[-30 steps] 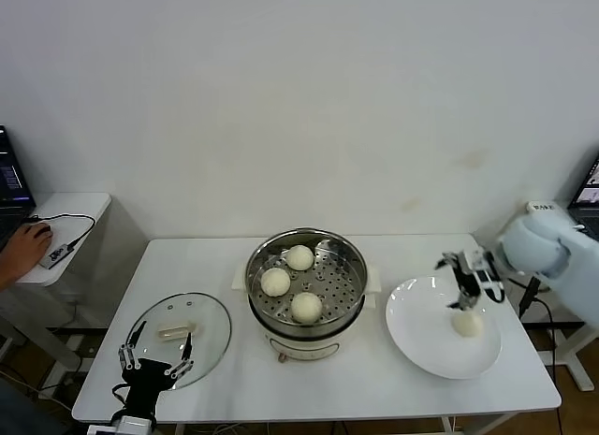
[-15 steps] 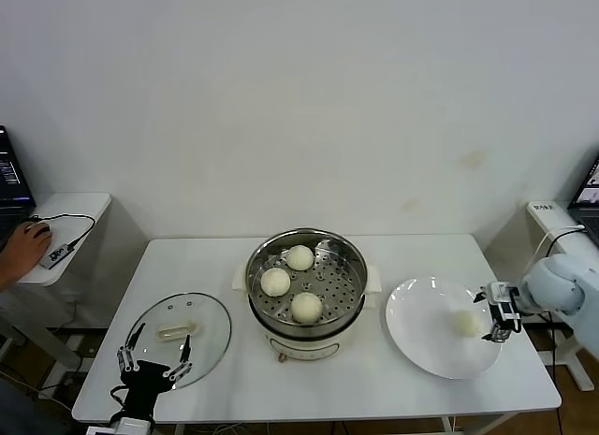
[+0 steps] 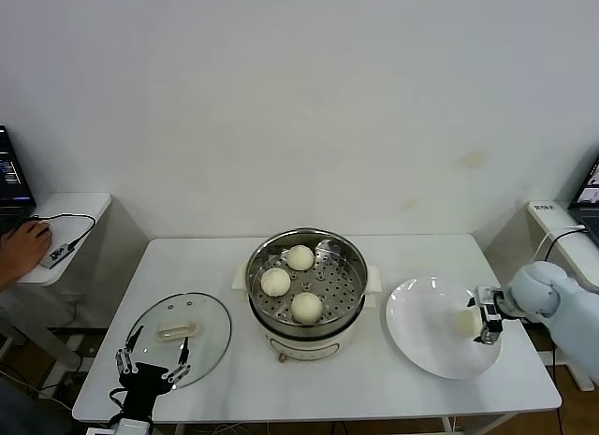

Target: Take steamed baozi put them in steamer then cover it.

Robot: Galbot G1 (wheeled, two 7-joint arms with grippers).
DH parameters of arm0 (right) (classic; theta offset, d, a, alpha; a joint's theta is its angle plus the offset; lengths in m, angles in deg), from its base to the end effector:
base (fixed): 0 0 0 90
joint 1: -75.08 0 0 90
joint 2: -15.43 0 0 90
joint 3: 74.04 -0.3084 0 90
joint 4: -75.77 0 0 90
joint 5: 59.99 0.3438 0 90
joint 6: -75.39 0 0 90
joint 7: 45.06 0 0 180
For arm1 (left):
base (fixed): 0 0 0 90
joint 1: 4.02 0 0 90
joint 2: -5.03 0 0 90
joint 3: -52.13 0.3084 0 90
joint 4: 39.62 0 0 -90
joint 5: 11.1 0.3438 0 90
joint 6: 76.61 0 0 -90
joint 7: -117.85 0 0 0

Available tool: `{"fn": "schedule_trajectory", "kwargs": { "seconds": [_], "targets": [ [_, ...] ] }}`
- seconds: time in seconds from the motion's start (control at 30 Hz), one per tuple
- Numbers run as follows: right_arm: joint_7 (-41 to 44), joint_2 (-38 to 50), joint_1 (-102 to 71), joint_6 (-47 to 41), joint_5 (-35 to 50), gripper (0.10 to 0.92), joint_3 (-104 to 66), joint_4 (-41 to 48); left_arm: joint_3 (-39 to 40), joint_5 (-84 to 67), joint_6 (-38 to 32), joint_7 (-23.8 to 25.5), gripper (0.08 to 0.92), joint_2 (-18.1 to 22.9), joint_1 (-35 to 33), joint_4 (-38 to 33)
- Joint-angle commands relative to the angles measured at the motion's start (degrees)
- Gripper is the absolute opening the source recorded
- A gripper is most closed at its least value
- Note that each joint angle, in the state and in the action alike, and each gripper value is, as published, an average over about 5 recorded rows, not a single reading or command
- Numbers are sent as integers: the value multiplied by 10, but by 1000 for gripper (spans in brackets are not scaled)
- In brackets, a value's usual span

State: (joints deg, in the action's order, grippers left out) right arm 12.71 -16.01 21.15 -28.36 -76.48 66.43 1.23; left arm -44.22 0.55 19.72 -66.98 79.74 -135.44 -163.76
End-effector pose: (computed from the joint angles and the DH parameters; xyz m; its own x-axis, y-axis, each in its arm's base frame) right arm 0.4217 -0.2080 -0.2207 -0.2774 -0.0042 0.9607 -0.9565 0.0955 -0.2758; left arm 0.1439 0.0608 -0.2644 -0.9819 -0.0664 0.1773 0.0260 0.8803 0.4737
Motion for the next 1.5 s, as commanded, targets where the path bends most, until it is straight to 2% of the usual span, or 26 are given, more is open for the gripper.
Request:
{"fn": "schedule_trajectory", "kwargs": {
  "seconds": [0.03,0.2,0.47,0.73,0.97,1.17,1.33,1.5],
  "targets": [
    [0,-33,20,-2,-16,822,8,35,0,0,0,0,823,0,0,1],
    [6,-30,24,-7,-20,792,9,35,-1,0,0,0,823,1,-1,2],
    [17,-20,20,-13,-17,649,7,31,0,0,0,0,823,2,-3,1],
    [29,4,55,-19,7,589,18,9,-2,0,0,-1,823,1,-3,-4],
    [39,53,189,-40,91,577,121,-44,-2,-1,0,-1,823,-1,-3,-5],
    [37,61,344,-72,176,584,227,-106,2,-1,1,0,823,-6,3,-5],
    [23,31,476,-107,247,585,330,-148,4,-2,1,1,823,-9,8,-5],
    [0,-40,586,-142,317,589,426,-159,4,-4,1,1,823,-11,11,-4]
  ]
}}
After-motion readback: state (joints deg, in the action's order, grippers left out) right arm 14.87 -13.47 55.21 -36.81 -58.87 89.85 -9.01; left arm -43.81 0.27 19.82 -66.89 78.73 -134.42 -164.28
